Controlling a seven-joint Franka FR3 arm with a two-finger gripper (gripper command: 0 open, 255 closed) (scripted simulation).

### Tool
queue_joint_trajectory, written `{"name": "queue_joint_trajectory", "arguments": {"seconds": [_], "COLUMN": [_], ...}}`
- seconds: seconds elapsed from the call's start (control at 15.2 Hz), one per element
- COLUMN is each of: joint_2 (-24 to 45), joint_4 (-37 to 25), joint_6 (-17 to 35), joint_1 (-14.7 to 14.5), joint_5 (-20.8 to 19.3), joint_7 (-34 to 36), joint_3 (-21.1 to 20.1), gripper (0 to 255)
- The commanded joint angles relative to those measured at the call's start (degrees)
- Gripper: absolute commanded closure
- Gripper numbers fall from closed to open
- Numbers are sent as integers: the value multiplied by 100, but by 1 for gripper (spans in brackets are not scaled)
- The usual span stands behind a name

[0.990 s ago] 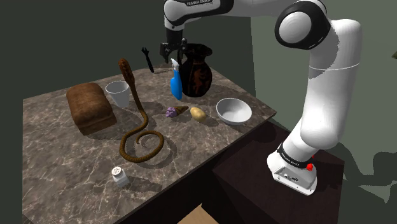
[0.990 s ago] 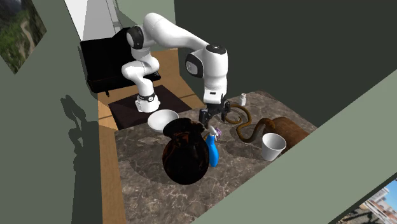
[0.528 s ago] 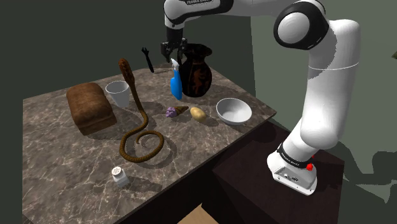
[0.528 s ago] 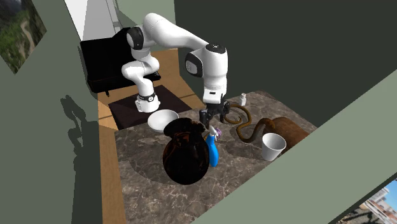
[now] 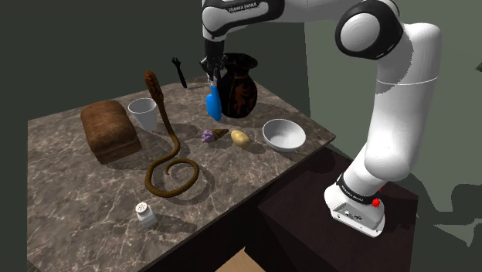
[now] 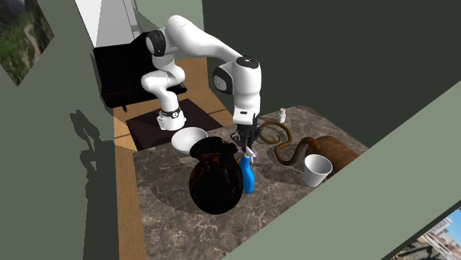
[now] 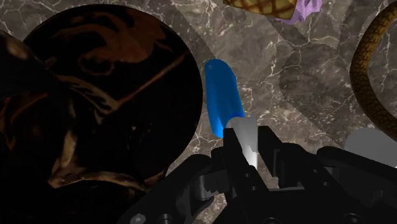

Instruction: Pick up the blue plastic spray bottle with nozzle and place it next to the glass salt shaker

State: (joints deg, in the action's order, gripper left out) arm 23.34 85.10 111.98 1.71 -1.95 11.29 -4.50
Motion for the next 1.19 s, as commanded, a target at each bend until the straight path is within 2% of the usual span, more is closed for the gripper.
{"name": "queue_joint_trajectory", "arguments": {"seconds": [0.0,1.12], "joint_2": [370,346], "joint_4": [-282,-1558], "joint_6": [-277,-1576], "joint_1": [7,-14], "joint_5": [-13,-7], "joint_7": [-9,-23], "joint_3": [22,9], "gripper": [255,255]}}
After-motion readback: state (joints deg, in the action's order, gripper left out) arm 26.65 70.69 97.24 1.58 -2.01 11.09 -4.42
